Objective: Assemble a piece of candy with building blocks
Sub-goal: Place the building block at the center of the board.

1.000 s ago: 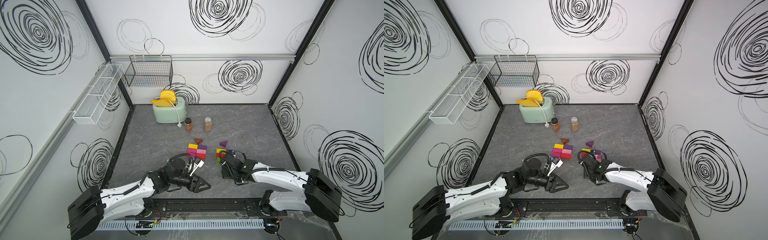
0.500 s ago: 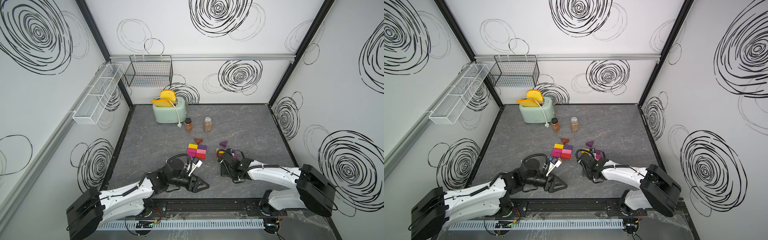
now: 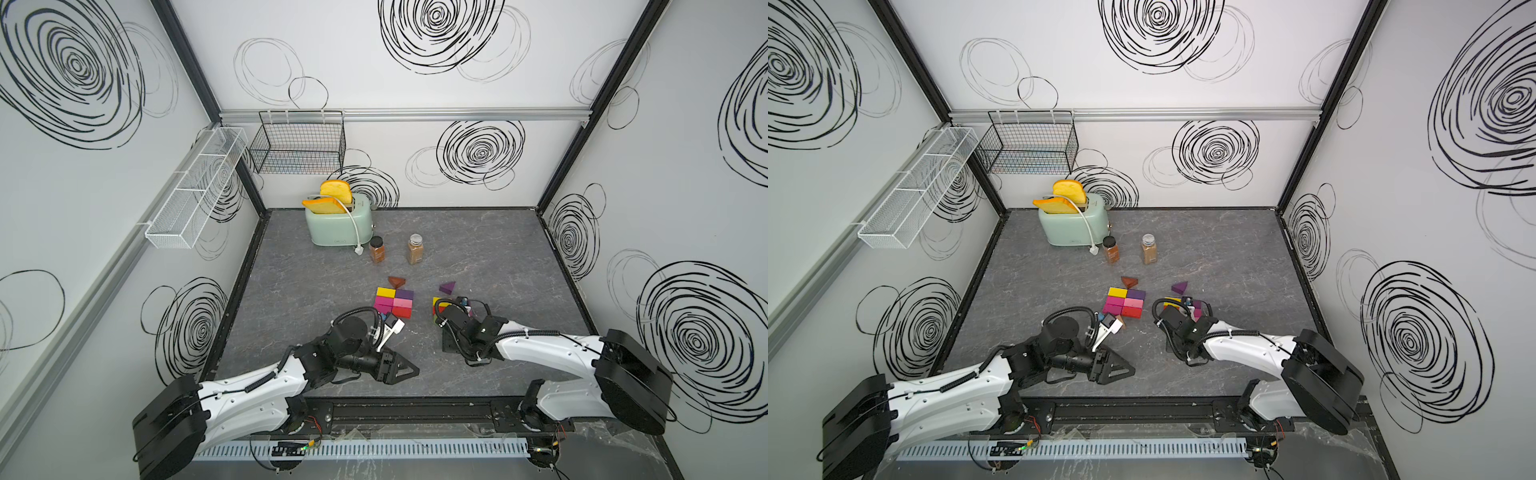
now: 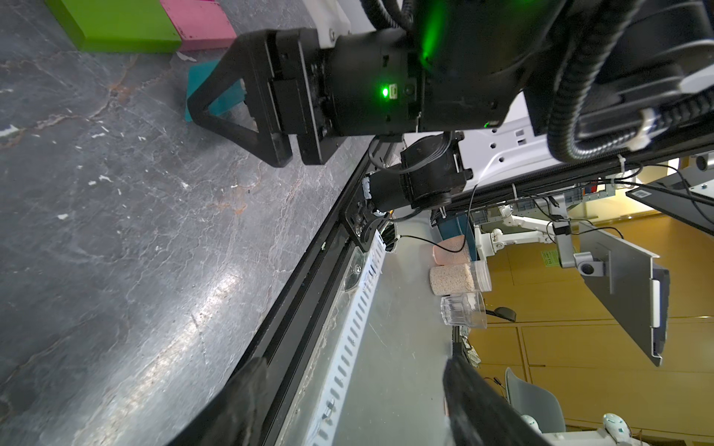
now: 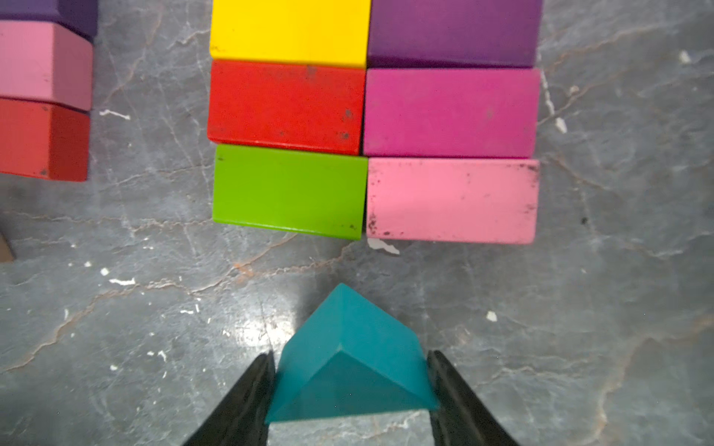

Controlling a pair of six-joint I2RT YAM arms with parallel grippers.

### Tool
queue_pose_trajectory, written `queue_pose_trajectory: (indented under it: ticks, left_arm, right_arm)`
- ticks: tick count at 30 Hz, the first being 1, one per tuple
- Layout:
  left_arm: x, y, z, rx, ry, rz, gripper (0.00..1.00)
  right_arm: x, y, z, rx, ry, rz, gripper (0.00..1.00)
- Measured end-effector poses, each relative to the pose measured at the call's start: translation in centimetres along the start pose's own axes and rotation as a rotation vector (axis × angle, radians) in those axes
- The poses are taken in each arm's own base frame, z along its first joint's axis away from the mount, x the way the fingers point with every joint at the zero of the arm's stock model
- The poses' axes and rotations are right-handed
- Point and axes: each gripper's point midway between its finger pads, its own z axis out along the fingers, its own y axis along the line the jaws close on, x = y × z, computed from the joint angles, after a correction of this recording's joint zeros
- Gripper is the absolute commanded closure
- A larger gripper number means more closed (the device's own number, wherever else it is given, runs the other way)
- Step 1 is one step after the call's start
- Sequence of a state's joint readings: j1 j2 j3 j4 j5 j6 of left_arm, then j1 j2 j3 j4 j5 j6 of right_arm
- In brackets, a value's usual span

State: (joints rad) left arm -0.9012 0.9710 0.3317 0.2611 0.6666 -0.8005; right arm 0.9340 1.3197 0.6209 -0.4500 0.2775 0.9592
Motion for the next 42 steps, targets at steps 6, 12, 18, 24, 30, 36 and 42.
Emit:
queue_pose_trajectory:
  ticks: [6, 12, 18, 24, 30, 36, 42]
  left_arm:
    - [0.0, -0.1, 0.0, 0.002, -0.001, 0.001, 0.19]
    - [0.0, -0.2, -0.2, 0.007, -0.007, 0.007, 0.18]
    - [0.1, -0.1, -0.1, -0.003, -0.007, 0.010, 0.18]
    - [0.7, 0.5, 0.2, -0.035, 0.006, 0.003, 0.18]
    - [0.8, 1.4, 0.2, -0.078, -0.010, -0.014, 0.18]
    - [0.7, 2.2, 0.2, -0.119, -0.030, -0.042, 0.18]
    - [0.8, 3.4, 0.0, -0.155, -0.048, -0.086, 0.19]
  right_arm:
    - [0.0, 0.1, -0.2, -0.001, -0.009, -0.003, 0.31]
    - [0.0, 0.1, -0.2, 0.004, -0.014, -0.009, 0.29]
    - [-0.1, 1.2, -2.1, -0.019, -0.045, -0.032, 0.19]
    - [1.7, 4.0, -5.5, -0.168, -0.065, -0.060, 0.15]
    - [4.4, 2.6, -3.6, -0.158, -0.012, -0.078, 0.14]
    - [3.6, 1.8, -2.1, -0.203, -0.020, -0.021, 0.14]
    - [2.6, 2.6, -1.1, -0.261, -0.009, -0.004, 0.14]
